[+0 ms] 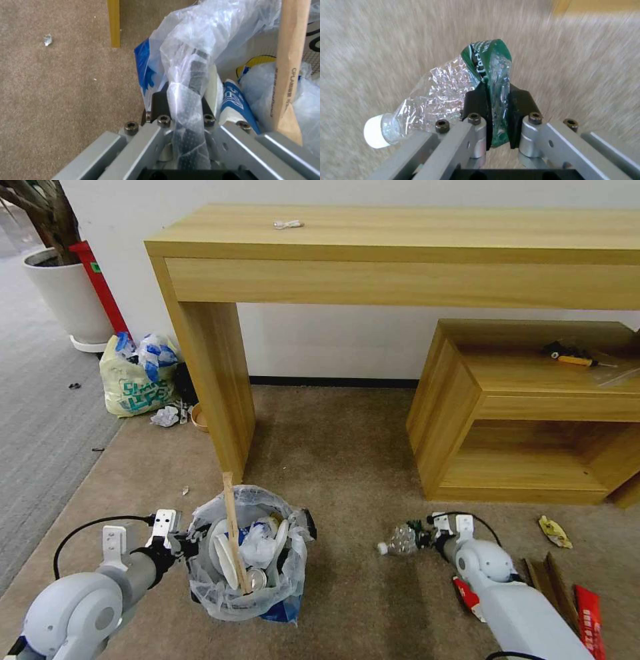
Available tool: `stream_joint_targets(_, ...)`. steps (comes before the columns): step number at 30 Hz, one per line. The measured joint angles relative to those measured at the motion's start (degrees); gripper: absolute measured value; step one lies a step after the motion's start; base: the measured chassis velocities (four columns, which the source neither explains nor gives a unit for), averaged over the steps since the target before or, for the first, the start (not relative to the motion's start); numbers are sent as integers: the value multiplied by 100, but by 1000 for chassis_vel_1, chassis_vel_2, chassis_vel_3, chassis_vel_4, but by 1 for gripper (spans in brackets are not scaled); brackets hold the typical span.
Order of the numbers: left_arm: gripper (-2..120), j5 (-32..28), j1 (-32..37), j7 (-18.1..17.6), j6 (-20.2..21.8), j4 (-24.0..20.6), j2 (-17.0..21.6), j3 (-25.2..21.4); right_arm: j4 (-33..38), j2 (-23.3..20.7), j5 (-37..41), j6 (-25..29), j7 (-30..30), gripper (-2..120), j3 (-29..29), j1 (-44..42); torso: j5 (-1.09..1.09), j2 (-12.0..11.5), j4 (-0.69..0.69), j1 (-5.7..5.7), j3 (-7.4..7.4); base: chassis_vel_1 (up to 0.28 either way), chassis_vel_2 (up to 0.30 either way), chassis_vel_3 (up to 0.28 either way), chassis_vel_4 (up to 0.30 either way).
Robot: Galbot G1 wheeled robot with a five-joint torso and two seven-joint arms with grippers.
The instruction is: Pick up the trash bin and place the garbage on the floor into it.
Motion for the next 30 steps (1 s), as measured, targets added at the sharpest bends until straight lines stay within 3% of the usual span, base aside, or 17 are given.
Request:
stream_joint_targets(9, 0, -101, -187, 1, 0, 165, 187, 206, 1263, -468, 365, -31, -97, 8, 357, -63, 0, 0, -1, 0, 0, 0, 0, 0, 0)
stream_joint_targets(17, 0, -94, -338, 10, 0, 292, 298, 447, 2409, -798, 1229, -138, -76, 8, 315, 145, -1, 0, 1, 0, 0, 0, 0, 0, 0)
stream_joint_targets(25, 0, -259, -999, -41, 1, 638, 504, 1175, 3133, -1011, 1855, -177, -165, 8, 190, 320, 0, 0, -1, 0, 0, 0, 0, 0, 0)
stream_joint_targets(30, 0, -533, -1858, -190, 0, 869, 662, 1716, 3613, -1148, 2327, -202, -294, 8, -157, 622, -1, 0, -2, 0, 0, 0, 0, 0, 0)
